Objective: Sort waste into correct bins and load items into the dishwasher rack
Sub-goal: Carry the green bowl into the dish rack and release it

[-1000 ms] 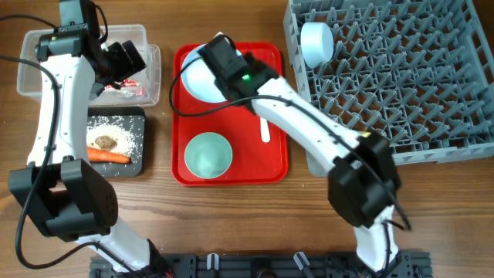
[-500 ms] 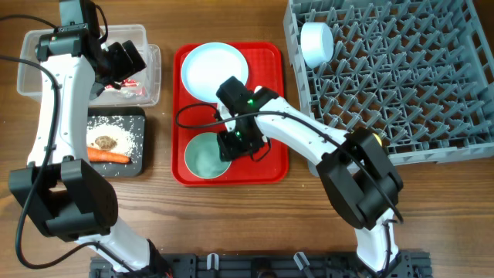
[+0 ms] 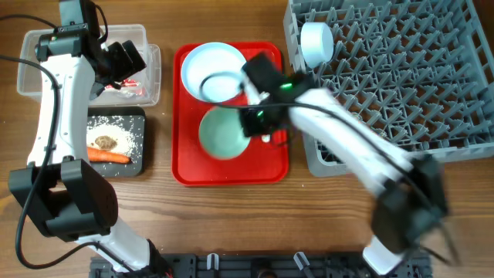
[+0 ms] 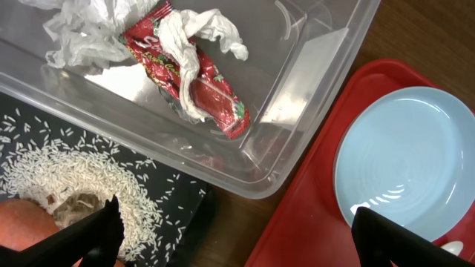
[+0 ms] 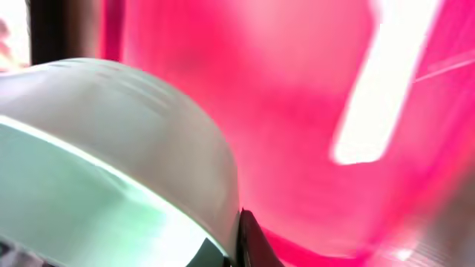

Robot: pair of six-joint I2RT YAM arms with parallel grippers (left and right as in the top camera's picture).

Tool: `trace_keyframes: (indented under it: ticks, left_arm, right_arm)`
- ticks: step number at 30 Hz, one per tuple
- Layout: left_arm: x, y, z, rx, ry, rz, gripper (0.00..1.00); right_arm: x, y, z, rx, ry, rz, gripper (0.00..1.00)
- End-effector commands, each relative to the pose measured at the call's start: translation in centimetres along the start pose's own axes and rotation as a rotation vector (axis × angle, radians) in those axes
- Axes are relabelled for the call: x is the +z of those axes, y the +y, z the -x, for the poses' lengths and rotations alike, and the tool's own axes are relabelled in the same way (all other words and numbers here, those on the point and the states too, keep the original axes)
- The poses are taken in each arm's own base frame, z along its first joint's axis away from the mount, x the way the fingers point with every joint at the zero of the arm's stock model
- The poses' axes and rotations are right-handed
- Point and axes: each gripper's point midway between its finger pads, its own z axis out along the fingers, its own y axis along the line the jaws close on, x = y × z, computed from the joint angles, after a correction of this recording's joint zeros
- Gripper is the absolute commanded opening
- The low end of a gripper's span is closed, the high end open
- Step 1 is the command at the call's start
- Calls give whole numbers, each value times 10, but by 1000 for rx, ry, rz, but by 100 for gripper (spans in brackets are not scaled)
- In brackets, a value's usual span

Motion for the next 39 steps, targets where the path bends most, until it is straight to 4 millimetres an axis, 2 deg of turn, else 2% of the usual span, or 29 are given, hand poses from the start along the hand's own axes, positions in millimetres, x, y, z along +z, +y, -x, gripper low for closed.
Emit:
trace_keyframes:
  ticks: [1, 2, 3, 5, 7, 9, 14, 17, 21, 25, 30, 35, 39]
  left_arm:
    - [-13, 1, 8, 5, -40, -1, 100]
    - [-13, 1, 8, 5, -40, -1, 100]
    - [-13, 1, 8, 5, -40, -1, 100]
    - [-13, 1, 8, 5, -40, -1, 100]
    - [-13, 1, 8, 5, -40, -1, 100]
    - [-13, 1, 8, 5, -40, -1, 100]
    - [-13, 1, 8, 5, -40, -1, 100]
    - [-13, 1, 8, 5, -40, -1, 100]
    - [-13, 1, 8, 5, -40, -1, 100]
    - [-13, 1, 7, 5, -40, -1, 100]
    - [-13, 1, 8, 5, -40, -1, 100]
    - [-13, 1, 8, 5, -40, -1, 100]
    - [-13, 1, 8, 5, -40, -1, 100]
  right_arm:
    - [-143, -73, 46, 86, -506, -495, 4]
    - [-187, -98, 45, 131, -631, -681, 4]
    - [-213, -111, 42, 153, -691, -787, 5]
    - [-250, -134, 27, 170, -738, -1011, 4]
    - [-260, -146, 18, 152, -712, -1148, 4]
    - [-256, -158, 15, 113, -646, -1244, 4]
    - [-216, -173, 29, -271, -240, -1408, 4]
    - [-196, -179, 37, -339, -144, -1471, 4]
    - [-161, -188, 42, -401, -31, -1487, 4]
    - [-146, -198, 49, -376, -29, -1490, 4]
    - [-149, -211, 56, -281, -94, -1491, 4]
    - [-129, -220, 52, -141, -154, -1343, 4]
    - [-136, -220, 61, -112, -221, -1379, 4]
